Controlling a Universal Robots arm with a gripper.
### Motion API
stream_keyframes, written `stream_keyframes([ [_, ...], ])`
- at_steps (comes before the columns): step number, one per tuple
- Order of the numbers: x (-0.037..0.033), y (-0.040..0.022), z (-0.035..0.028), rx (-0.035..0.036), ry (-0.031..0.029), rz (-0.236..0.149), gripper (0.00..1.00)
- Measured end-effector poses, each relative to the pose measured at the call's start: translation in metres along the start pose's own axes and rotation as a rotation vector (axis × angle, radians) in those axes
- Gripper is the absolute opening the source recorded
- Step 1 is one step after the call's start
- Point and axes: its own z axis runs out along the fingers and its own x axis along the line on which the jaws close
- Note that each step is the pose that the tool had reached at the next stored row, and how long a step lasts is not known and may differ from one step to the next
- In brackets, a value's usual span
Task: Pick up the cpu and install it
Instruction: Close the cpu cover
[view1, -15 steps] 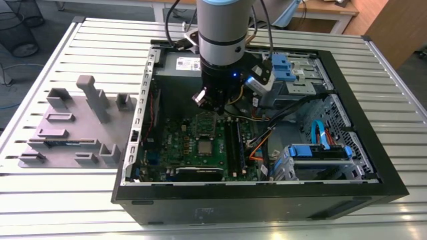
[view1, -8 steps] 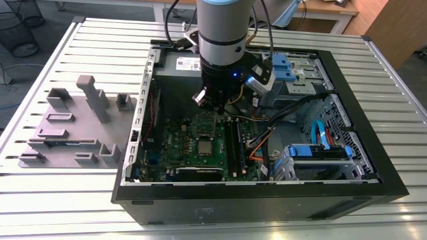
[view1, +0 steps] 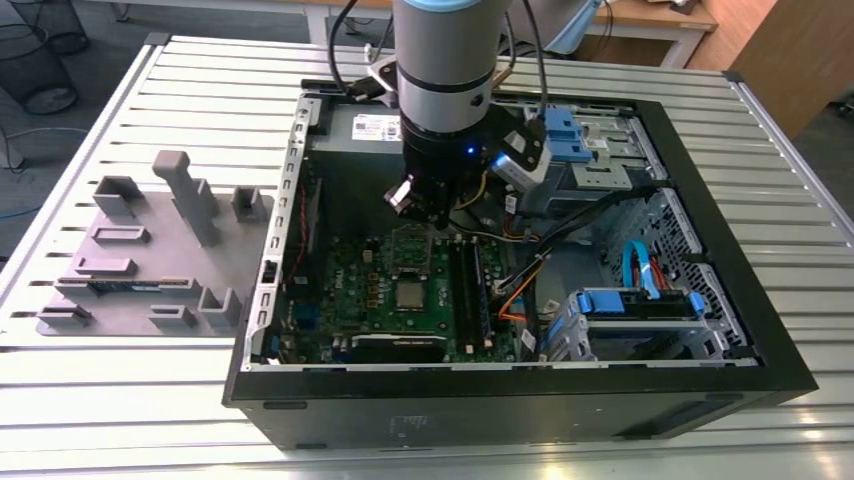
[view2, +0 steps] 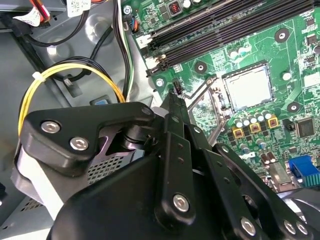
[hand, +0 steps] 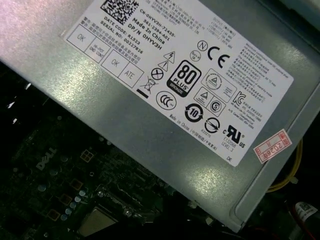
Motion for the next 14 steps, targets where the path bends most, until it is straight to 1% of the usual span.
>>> stream_keyframes([
  [4, 0.0009, -0.0013, -0.0007, -0.0032, -0.0024, -0.001, 0.11],
  [14, 0.0031, -0.0042, -0.0032, -0.0195, -0.0147, -0.003, 0.11],
])
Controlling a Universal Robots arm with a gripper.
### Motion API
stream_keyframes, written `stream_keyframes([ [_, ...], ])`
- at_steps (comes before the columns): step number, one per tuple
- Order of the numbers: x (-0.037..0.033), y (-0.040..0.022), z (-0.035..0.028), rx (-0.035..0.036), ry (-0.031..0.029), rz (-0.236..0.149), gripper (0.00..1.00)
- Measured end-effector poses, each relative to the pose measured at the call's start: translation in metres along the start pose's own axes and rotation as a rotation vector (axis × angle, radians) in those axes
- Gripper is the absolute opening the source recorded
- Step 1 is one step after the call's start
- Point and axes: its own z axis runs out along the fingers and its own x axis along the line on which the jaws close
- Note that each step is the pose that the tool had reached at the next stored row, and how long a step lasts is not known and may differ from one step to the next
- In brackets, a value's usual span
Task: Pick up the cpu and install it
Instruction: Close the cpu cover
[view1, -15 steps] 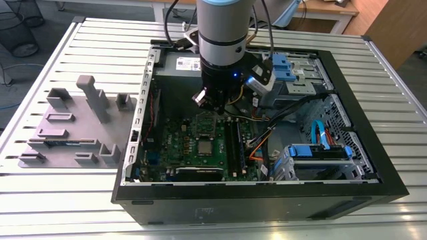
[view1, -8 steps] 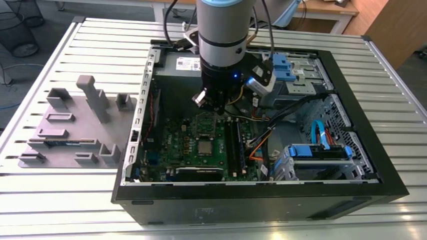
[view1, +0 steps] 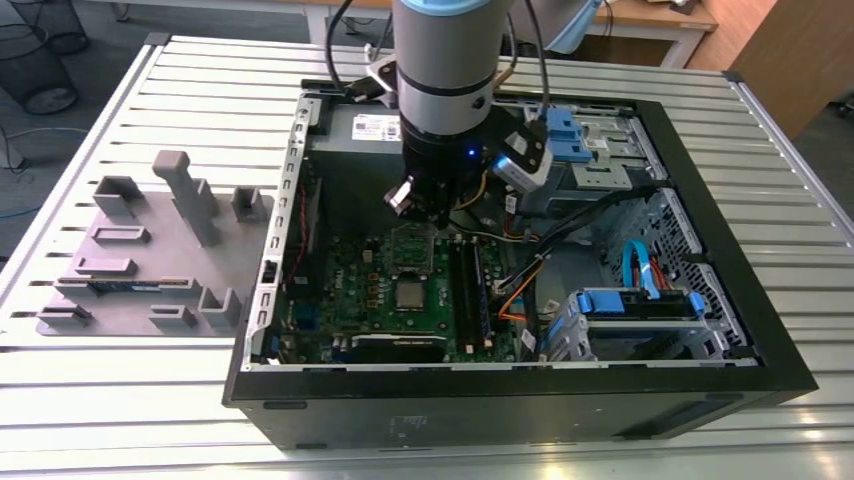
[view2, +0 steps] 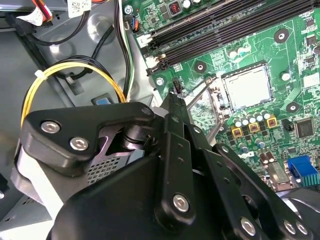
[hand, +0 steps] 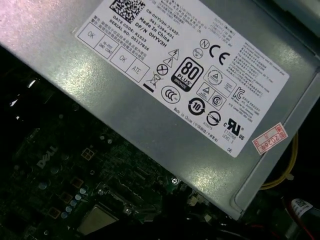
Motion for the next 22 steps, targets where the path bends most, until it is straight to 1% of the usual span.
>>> stream_keyframes([
  [3, 0.0014, -0.0016, -0.0004, -0.0038, -0.0037, -0.001, 0.11],
  [7, 0.0045, -0.0048, -0.0009, -0.0038, -0.0059, -0.003, 0.11],
  [22, 0.0165, -0.0190, -0.0030, -0.0037, -0.0070, -0.011, 0.11],
])
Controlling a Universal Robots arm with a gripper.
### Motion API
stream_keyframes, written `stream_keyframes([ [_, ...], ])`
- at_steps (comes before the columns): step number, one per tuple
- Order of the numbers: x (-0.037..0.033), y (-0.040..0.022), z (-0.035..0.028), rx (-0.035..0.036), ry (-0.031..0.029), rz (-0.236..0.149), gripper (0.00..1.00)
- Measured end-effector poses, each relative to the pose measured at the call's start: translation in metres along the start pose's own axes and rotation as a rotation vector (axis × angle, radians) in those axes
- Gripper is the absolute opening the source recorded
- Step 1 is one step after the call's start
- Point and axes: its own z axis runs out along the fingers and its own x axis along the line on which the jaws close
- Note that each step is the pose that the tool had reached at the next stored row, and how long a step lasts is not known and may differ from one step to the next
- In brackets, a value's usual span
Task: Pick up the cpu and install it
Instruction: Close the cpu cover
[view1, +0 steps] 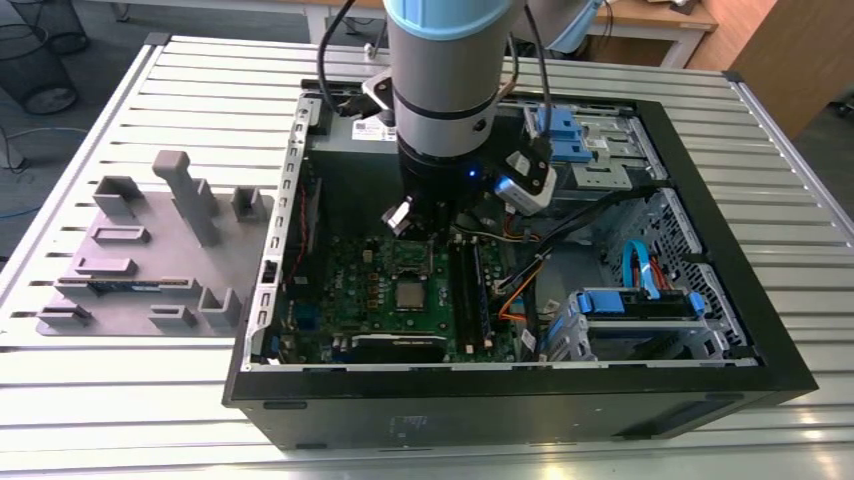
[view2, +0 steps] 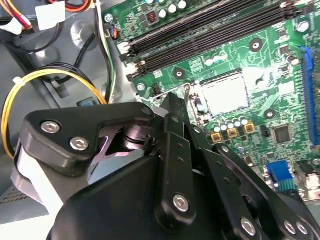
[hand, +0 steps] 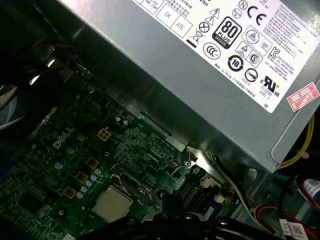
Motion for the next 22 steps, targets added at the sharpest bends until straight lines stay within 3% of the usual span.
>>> stream_keyframes([
  [5, 0.0029, -0.0040, -0.0006, 0.0065, 0.0052, -0.002, 0.11],
  [15, 0.0061, -0.0084, -0.0012, 0.0488, 0.0371, -0.008, 0.11],
  [22, 0.0061, -0.0083, -0.0010, 0.0505, 0.0401, -0.008, 0.11],
])
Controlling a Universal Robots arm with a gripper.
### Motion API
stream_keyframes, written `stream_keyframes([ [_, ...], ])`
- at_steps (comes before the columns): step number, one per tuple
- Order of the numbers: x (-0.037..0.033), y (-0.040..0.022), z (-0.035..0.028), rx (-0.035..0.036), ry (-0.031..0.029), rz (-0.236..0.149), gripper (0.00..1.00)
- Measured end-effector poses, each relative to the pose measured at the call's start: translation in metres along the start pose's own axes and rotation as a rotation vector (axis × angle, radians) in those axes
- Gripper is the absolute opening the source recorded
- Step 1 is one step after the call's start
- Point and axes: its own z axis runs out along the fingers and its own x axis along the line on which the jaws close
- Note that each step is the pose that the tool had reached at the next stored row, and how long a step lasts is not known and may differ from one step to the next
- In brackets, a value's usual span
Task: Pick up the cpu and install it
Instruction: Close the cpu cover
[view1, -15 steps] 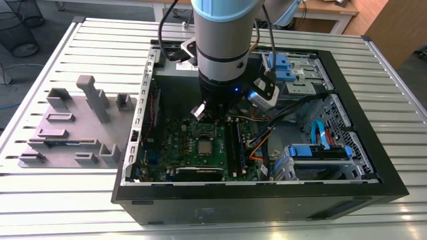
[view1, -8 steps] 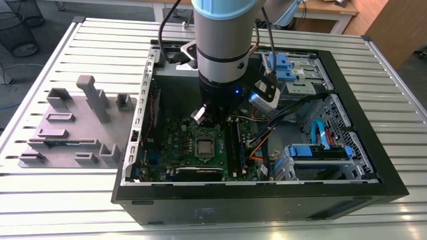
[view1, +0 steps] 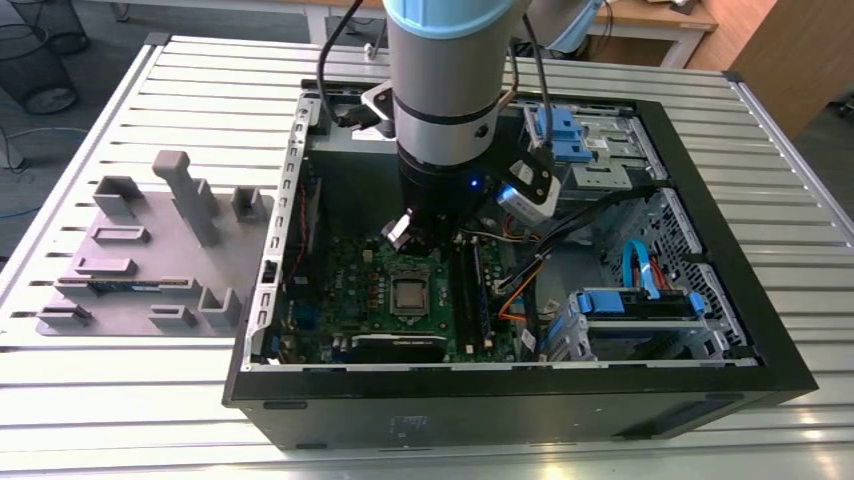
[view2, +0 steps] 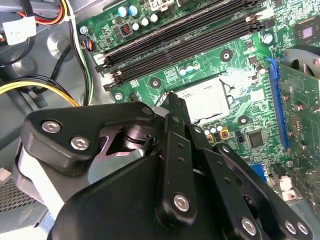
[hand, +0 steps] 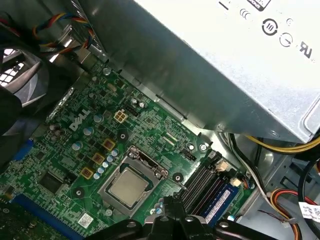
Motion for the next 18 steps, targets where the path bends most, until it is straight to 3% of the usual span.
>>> stream_keyframes([
  [1, -0.0001, 0.0002, 0.0002, 0.0012, 0.0066, 0.000, 0.11],
  [4, -0.0006, 0.0008, 0.0008, 0.0042, 0.0416, -0.001, 0.11],
  [6, -0.0010, 0.0010, 0.0012, -0.0013, 0.0705, -0.001, 0.11],
  [7, -0.0011, 0.0010, 0.0013, -0.0056, 0.0817, -0.001, 0.11],
  [18, -0.0015, 0.0014, 0.0014, -0.0080, 0.0843, -0.001, 0.11],
])
